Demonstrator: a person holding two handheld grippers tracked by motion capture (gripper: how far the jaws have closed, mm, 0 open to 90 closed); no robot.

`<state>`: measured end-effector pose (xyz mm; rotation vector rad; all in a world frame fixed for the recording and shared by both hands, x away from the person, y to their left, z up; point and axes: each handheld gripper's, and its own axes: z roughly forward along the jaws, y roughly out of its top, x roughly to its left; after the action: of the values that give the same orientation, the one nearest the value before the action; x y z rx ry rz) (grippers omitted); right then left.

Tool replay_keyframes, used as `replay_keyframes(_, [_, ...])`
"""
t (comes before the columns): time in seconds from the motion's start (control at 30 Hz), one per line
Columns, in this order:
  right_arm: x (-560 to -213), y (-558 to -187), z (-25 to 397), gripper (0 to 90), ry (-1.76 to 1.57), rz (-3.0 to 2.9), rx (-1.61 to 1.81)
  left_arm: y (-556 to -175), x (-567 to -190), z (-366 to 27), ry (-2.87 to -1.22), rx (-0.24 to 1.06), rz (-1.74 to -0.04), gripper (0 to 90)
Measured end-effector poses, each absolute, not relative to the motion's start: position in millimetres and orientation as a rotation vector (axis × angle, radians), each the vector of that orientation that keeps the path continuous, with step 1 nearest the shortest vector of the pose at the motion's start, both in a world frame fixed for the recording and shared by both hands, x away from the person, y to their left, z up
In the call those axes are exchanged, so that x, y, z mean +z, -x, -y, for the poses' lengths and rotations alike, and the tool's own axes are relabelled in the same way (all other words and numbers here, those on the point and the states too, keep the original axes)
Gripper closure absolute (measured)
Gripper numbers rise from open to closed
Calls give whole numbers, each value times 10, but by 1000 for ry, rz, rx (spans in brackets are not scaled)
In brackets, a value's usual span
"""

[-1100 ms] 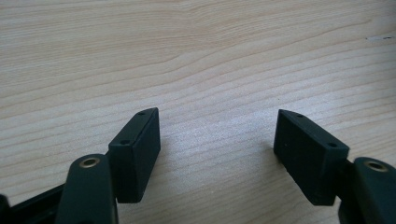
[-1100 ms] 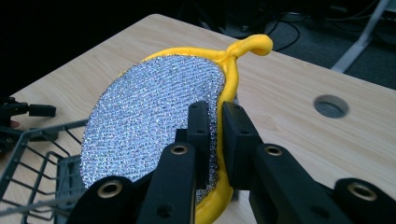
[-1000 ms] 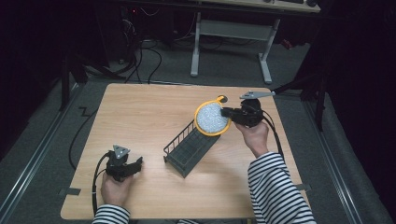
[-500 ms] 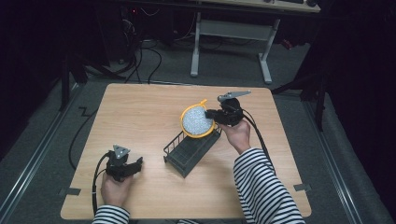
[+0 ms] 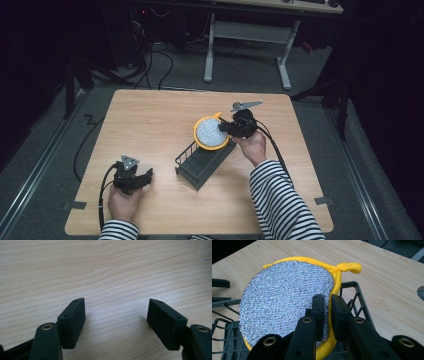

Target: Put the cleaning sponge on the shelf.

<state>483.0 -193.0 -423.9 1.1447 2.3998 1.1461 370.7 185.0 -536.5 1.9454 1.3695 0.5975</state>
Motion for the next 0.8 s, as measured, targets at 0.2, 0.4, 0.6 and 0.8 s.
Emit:
replay_keyframes(0.2, [-4257,-4824,1922,818,-1137,-2401,1129,-3708,-5365,-1849,-1946,597,-1369,317])
replay_keyframes(0.4, [-4249,-4839,1916,818,-1129,-2404,1125,-3708,-5365,-1849,-1945,598,-1369,317])
replay_keyframes(0.6, [-4202,-4831,1920,819,-1128,-2369,1168,-3708,-5365,-1849,-1945,598,-1369,318])
replay_keyframes(0.8, [-4254,-4855,1909,818,-1123,-2383,1132,-3708,-5365,-1849,-1945,598,-1369,318])
